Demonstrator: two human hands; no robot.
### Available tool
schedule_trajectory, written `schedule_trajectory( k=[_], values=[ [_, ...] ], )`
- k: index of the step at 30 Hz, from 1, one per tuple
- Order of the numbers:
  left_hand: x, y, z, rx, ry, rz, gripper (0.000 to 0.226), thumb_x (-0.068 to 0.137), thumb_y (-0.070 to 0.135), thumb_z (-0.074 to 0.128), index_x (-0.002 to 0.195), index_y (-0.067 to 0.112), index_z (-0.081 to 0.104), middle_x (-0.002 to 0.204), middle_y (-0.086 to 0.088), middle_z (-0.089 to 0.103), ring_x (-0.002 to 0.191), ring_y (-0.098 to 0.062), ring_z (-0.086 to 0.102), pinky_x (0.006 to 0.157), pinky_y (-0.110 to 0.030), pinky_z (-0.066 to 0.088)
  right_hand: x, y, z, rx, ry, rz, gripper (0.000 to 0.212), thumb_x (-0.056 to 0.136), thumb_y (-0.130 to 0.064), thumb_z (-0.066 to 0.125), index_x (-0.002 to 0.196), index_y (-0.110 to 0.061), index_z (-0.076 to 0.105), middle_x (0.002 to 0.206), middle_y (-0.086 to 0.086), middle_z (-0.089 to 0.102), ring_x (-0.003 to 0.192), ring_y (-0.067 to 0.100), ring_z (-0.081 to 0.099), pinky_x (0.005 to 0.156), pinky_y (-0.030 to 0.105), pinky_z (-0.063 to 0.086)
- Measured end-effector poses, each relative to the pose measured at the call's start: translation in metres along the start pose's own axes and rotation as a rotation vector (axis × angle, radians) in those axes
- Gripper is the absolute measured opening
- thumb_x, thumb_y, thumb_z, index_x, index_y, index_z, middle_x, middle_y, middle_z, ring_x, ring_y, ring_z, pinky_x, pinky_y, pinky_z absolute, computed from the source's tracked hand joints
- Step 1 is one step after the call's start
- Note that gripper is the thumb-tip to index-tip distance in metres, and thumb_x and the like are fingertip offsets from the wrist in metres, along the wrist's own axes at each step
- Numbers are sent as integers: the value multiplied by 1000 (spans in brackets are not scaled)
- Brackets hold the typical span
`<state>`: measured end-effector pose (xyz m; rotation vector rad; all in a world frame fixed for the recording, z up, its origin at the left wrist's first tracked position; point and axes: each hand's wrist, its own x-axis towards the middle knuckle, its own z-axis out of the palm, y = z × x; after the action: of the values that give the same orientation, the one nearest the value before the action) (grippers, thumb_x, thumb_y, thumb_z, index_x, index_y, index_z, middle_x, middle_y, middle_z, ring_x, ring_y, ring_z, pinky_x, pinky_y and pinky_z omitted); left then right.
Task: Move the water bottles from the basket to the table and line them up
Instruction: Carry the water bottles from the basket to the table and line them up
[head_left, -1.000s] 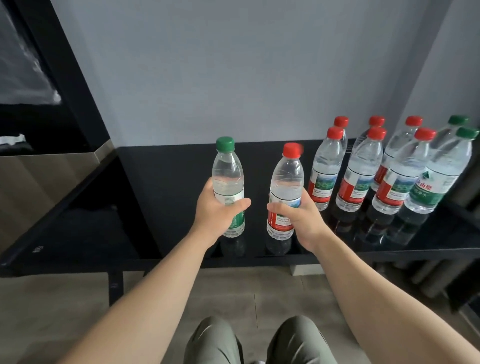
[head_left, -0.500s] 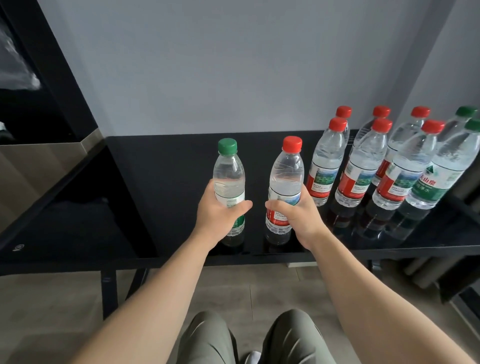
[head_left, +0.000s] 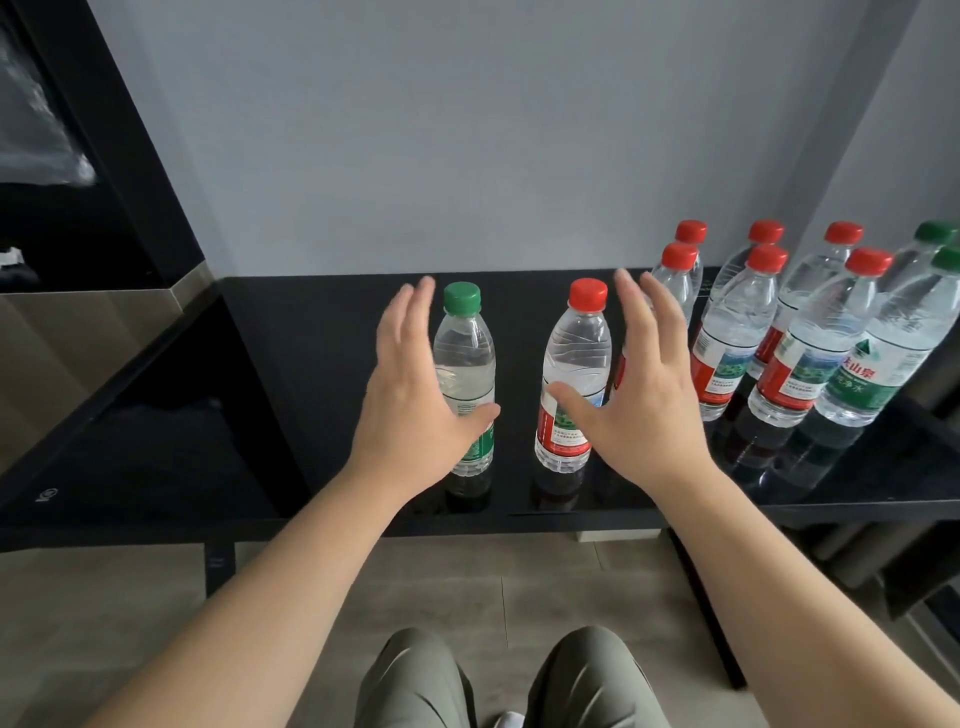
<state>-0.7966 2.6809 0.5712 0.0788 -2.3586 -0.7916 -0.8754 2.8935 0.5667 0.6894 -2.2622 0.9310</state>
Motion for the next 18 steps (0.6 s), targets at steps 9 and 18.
schedule_trajectory(
  k=[9, 18],
  values=[
    [3, 13, -2, 520, -111, 291, 103, 73, 16, 91, 157, 20, 32, 171, -9, -8, 134, -32, 47, 90, -42, 60, 5, -20, 5, -409, -198, -141, 101, 78, -31, 88, 160, -27, 29, 172, 7, -3, 143, 40, 36, 87, 49, 61],
    [17, 8, 11, 418, -105, 254, 88, 75, 9, 89, 150, 19, 43, 171, -1, -4, 134, -28, 46, 83, -37, 59, 15, -14, 23, -390, -220, -68, 99, 73, -4, 87, 154, -19, 34, 171, 9, -13, 140, 41, 37, 81, 46, 60]
  ],
)
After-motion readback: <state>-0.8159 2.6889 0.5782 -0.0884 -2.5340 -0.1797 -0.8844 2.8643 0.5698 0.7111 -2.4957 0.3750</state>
